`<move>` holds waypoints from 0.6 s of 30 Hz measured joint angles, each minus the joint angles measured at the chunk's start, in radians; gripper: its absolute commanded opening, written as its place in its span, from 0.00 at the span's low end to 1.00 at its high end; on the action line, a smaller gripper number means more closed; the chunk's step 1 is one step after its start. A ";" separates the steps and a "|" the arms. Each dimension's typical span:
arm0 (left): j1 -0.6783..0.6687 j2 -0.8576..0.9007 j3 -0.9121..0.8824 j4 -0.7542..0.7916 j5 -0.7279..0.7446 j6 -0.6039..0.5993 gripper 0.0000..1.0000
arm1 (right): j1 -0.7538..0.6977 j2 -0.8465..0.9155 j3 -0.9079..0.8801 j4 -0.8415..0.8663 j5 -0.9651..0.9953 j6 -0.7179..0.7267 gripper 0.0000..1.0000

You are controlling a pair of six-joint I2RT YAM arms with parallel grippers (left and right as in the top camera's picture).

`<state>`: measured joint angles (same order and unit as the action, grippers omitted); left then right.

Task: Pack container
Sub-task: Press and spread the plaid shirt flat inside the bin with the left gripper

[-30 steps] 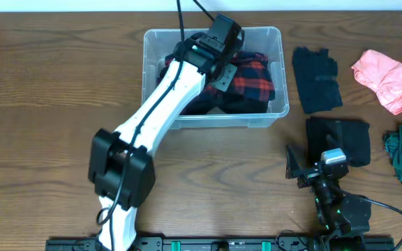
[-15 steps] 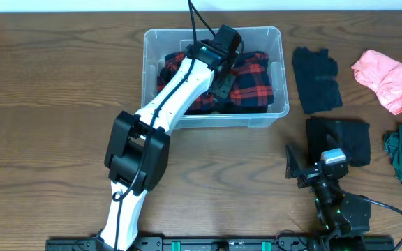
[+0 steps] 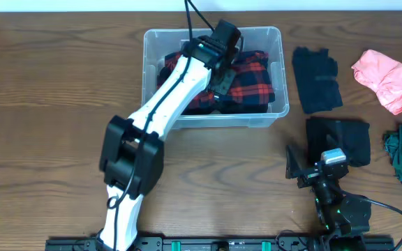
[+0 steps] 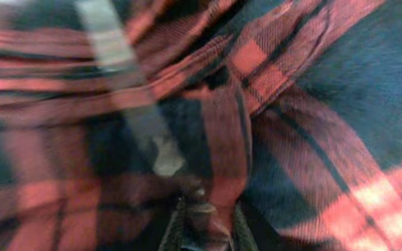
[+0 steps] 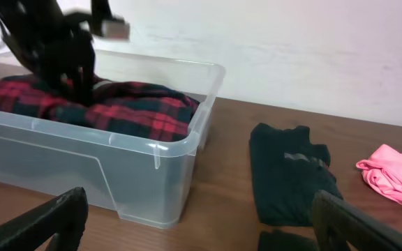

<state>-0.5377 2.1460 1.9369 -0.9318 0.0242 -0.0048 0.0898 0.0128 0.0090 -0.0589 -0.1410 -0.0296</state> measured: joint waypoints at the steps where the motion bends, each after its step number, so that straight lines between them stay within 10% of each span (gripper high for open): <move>1: 0.000 -0.019 0.000 -0.005 -0.008 0.000 0.25 | 0.000 0.000 0.000 0.000 0.000 0.000 0.99; 18: 0.089 -0.135 -0.139 -0.071 -0.083 -0.017 0.25 | 0.000 0.000 0.000 0.000 0.000 0.000 0.99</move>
<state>-0.4488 2.0109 1.7981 -1.0031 -0.0589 -0.0219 0.0898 0.0128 0.0090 -0.0589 -0.1410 -0.0296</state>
